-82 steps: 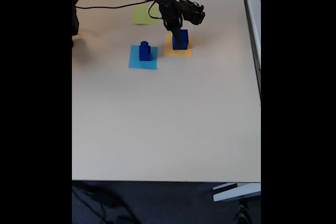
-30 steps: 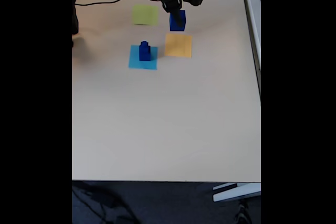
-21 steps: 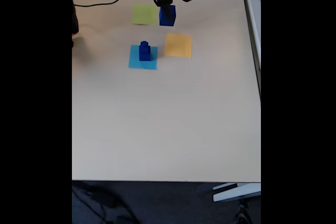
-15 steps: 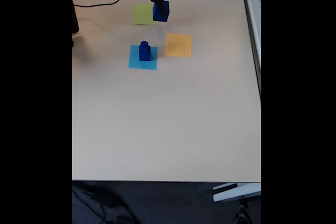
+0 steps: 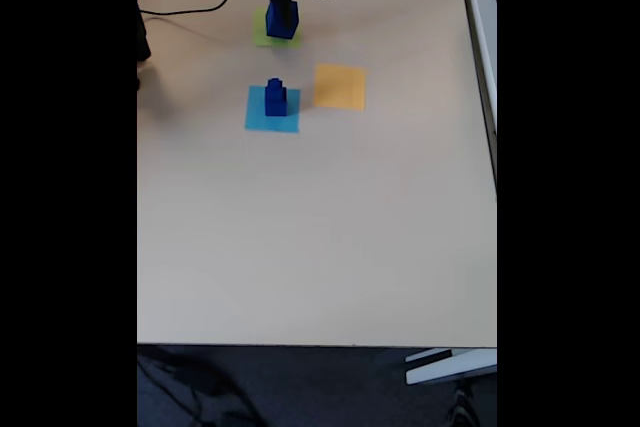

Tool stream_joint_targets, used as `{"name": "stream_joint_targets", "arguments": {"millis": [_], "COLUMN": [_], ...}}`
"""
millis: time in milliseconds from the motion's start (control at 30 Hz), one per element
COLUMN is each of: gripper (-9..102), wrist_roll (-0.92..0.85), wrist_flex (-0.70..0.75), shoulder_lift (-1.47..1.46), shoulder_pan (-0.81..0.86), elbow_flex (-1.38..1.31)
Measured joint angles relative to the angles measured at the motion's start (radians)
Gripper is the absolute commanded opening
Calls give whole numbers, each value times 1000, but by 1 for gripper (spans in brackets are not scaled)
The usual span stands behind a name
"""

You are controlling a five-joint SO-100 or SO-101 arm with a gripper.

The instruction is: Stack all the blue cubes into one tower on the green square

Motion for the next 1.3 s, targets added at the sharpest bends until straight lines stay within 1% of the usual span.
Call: {"name": "stream_joint_targets", "arguments": {"millis": [367, 733, 1067, 1300], "gripper": [0, 0, 0, 0], "wrist_roll": [25, 160, 133, 124], "wrist_flex": [-63, -63, -69, -98], "shoulder_lift": [2, -2, 0, 0], "shoulder_pan": [-37, -52, -52, -46], "elbow_flex": [6, 87, 94, 94]}}
